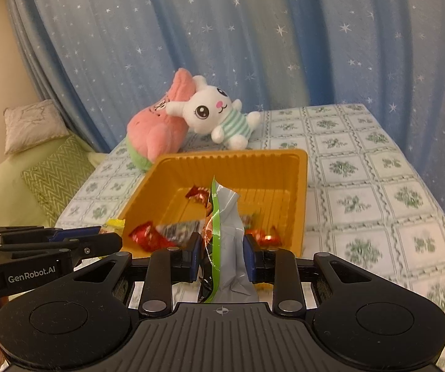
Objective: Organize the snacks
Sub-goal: 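Carry the yellow candy and silver bag over the orange tray with both grippers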
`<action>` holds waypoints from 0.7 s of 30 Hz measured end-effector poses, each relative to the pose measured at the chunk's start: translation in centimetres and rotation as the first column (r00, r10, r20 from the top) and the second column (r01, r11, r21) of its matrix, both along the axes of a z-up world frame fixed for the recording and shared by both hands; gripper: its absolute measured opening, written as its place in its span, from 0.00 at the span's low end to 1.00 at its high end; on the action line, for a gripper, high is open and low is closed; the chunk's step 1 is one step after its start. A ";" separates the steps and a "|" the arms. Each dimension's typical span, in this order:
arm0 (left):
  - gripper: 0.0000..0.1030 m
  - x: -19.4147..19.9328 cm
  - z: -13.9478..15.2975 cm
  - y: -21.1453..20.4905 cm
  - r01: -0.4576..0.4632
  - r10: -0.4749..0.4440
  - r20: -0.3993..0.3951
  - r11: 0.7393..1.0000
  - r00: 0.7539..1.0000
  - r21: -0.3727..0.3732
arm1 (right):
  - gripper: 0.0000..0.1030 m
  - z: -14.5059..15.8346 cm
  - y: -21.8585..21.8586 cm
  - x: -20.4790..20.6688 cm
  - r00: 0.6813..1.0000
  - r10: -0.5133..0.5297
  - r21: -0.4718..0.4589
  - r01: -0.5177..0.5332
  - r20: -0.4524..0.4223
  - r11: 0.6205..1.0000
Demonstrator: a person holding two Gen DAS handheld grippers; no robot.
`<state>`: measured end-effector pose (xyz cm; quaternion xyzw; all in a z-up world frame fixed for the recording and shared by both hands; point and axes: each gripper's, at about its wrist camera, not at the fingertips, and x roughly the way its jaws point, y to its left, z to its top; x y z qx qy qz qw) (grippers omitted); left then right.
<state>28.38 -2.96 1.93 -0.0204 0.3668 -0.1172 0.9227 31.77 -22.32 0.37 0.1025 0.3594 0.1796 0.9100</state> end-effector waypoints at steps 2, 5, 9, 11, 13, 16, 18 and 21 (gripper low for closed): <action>0.18 1.0 0.0 -0.2 0.003 -0.003 0.001 1.000 1.000 0.010 | 0.28 -0.1 0.2 1.0 1.000 -0.002 -0.003 0.002 -0.002 1.000; 0.18 2.3 -0.2 -0.4 0.010 -0.010 -0.001 1.000 1.000 0.018 | 0.28 -0.5 0.4 2.2 1.000 -0.007 -0.011 0.007 -0.004 1.000; 0.18 4.0 -0.8 -0.5 0.012 -0.012 -0.010 1.000 1.000 0.024 | 0.28 -0.8 0.4 3.9 1.000 -0.028 -0.001 0.028 -0.012 1.000; 0.18 4.7 -1.2 -0.5 0.011 -0.010 -0.019 1.000 1.000 0.023 | 0.28 -1.0 0.3 4.5 0.999 -0.040 0.002 0.040 -0.017 0.999; 0.18 5.3 -1.7 -0.6 0.013 -0.012 -0.027 1.000 1.000 0.022 | 0.28 -1.2 0.3 4.9 0.999 -0.047 0.001 0.047 -0.020 0.999; 0.18 6.1 -2.4 -0.8 0.016 -0.015 -0.037 1.000 0.999 0.019 | 0.28 -1.6 0.2 5.5 0.998 -0.054 0.001 0.054 -0.024 0.999; 0.19 6.4 -2.8 -0.9 0.018 -0.017 -0.044 1.000 0.999 0.013 | 0.28 -1.7 0.1 5.7 0.998 -0.058 0.001 0.058 -0.026 0.998; 0.21 6.9 -3.5 -1.2 0.015 -0.014 -0.060 1.000 0.998 0.015 | 0.28 -2.1 0.0 5.9 0.998 -0.062 0.001 0.062 -0.031 0.998</action>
